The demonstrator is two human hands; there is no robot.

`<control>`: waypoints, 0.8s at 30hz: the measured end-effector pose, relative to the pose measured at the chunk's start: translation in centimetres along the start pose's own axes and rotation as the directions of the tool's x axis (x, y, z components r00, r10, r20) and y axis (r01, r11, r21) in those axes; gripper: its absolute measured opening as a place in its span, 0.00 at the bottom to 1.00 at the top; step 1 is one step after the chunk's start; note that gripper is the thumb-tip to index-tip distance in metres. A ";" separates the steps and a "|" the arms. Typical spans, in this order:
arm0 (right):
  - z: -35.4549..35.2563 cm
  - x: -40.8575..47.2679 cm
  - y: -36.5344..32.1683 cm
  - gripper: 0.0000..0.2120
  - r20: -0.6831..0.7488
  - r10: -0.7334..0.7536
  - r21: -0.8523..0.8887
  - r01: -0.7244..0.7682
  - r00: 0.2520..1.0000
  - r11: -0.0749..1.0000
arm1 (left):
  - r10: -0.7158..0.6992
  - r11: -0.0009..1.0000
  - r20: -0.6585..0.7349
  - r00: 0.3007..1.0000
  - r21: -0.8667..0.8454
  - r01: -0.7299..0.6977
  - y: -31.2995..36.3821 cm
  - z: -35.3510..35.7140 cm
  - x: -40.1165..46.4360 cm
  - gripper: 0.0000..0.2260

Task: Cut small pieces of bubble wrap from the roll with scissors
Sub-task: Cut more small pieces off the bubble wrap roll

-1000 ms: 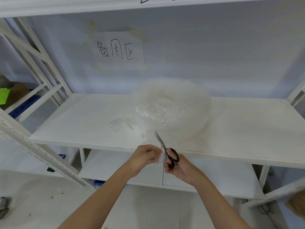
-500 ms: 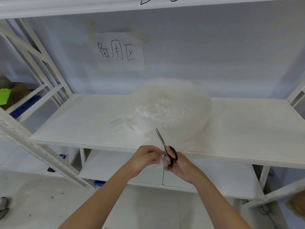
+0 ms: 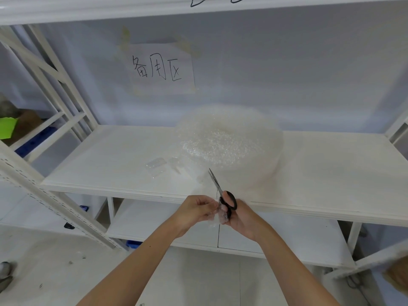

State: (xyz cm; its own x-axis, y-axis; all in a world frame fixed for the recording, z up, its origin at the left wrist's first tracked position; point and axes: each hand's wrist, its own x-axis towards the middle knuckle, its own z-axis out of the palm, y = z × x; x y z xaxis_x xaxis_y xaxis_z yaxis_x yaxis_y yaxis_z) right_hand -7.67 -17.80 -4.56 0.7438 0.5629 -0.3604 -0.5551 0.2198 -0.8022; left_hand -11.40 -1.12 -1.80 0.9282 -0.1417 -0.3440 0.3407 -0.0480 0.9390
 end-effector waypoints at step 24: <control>0.1 0.0 -0.9 0.20 -0.048 0.055 -0.092 -0.060 0.997 0.994 | -0.009 0.997 -0.206 0.979 -0.078 -0.007 1.8 -0.8 1.3 0.20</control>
State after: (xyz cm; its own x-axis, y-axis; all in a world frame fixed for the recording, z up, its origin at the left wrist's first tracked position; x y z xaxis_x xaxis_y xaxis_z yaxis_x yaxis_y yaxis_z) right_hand -7.19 -17.89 -3.76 0.7290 0.5352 -0.4267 -0.5619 0.1118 -0.8196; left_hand -9.50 -0.63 -0.54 0.9359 0.0654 -0.3461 0.3448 0.0300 0.9382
